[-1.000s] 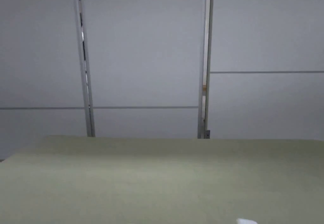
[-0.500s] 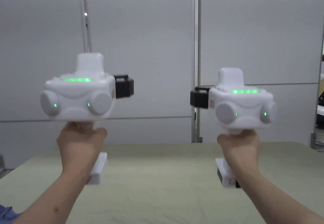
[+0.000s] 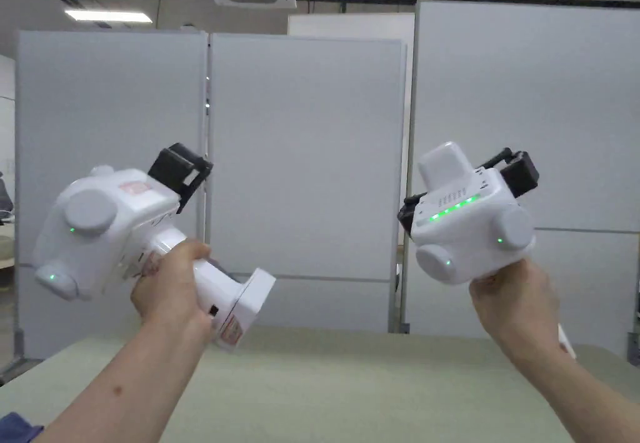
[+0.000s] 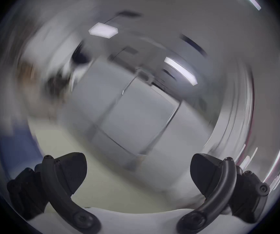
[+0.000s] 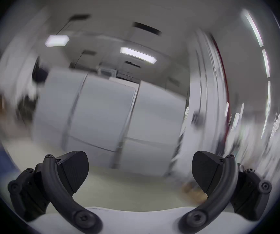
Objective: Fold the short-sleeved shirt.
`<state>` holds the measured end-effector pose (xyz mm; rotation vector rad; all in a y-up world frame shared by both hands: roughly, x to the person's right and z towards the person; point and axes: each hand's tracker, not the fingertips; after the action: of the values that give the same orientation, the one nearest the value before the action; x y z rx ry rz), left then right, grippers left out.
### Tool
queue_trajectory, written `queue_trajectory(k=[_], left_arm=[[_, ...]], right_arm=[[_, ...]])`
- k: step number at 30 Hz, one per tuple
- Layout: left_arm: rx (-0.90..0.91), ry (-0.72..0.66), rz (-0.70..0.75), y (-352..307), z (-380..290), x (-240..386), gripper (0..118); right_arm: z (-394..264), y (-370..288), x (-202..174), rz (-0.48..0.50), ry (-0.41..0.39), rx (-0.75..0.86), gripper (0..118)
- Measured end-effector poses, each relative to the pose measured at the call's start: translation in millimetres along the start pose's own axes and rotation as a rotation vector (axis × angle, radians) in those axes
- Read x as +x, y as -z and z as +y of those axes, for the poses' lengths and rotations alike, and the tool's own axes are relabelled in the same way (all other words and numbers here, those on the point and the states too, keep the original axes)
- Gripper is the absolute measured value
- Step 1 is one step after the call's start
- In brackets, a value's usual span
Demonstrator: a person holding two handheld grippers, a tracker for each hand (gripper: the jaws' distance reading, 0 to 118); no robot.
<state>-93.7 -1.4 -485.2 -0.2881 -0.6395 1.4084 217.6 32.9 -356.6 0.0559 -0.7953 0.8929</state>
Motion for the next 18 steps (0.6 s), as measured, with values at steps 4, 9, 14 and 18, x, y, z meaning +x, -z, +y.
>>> queue_trajectory(k=[4, 9, 14, 18], left_arm=[[-0.027, -1.046, -0.083, 14.1, -25.5, -125.5, 118], [0.220, -0.776, 0.247, -30.6, -50.9, -171.5, 118], [0.152, -0.710, 0.299, -18.2, -25.2, -182.6, 118], [0.129, -0.141, 0.320, 13.3, 8.1, -132.1, 118]], right_arm=[[-41.7, -18.1, -79.3, 0.028, -0.944, 0.237, 118], [-116.1, -48.7, -130.2, 0.116, -1.483, 0.448, 118], [-141.0, -68.5, -141.2, 0.254, -1.363, 0.386, 118], [-102.2, -53.5, -129.1, 0.324, -0.824, 0.200, 118]])
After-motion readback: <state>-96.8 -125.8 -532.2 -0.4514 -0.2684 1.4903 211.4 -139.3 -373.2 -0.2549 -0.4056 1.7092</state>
